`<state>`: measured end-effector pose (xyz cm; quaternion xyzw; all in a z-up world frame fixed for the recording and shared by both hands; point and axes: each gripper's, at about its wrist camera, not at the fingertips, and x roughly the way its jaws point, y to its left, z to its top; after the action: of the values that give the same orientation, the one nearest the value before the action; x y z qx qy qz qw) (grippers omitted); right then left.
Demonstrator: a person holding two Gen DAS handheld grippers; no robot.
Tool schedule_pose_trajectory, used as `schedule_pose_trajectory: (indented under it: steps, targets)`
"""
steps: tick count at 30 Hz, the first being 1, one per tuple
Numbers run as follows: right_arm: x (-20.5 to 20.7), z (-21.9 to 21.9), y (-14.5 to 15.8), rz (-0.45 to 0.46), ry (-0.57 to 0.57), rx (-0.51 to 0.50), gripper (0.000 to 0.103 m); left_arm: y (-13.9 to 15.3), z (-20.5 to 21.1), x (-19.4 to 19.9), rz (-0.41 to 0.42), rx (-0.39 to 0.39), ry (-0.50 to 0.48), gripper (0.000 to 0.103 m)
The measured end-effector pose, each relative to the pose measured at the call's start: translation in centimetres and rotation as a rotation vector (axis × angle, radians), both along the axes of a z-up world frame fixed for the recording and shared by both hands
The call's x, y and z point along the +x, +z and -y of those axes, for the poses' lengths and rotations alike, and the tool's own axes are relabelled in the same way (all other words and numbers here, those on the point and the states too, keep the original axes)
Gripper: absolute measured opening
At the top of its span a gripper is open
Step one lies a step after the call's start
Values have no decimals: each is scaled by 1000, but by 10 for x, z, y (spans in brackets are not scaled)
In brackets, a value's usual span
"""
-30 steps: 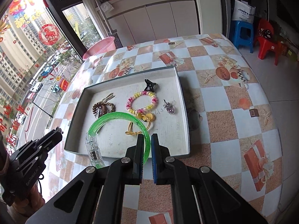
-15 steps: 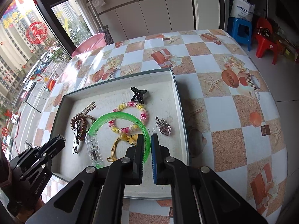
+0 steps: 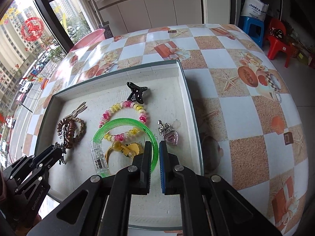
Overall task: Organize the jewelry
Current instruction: 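Carry the heart pendant and green bangle into the tray with both tools, then open both tools to release the pendant and bangle in the tray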
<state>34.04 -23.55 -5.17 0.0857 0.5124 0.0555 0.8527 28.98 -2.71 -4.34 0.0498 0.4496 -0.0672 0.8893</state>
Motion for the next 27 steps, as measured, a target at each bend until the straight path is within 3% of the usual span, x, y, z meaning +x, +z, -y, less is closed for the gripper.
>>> schedule_pose_trajectory:
  steps: [13,16,19,20,24,25,26,27]
  targets:
    - [0,-1,-9,-20,12,4,9,-2,6,-2,21,53,1,26]
    - [-1,0,-9,-31,13,32,13,0,5,-3,22,45,11,26]
    - [-3,0,-4,-19,19,46,34,6,4,-5,33,37,20,26]
    - [-4,0,-1,-9,22,52,47,8,4,-6,37,35,22,26]
    - [-12,1,16,44,33,92,51,16,3,-8,53,19,26,27]
    - [-14,2,21,57,31,99,51,19,3,-8,54,14,29,38]
    - [-16,3,25,69,28,104,52,21,2,-9,59,12,37,77]
    - [-17,4,29,79,24,110,52,25,1,-11,80,10,53,95]
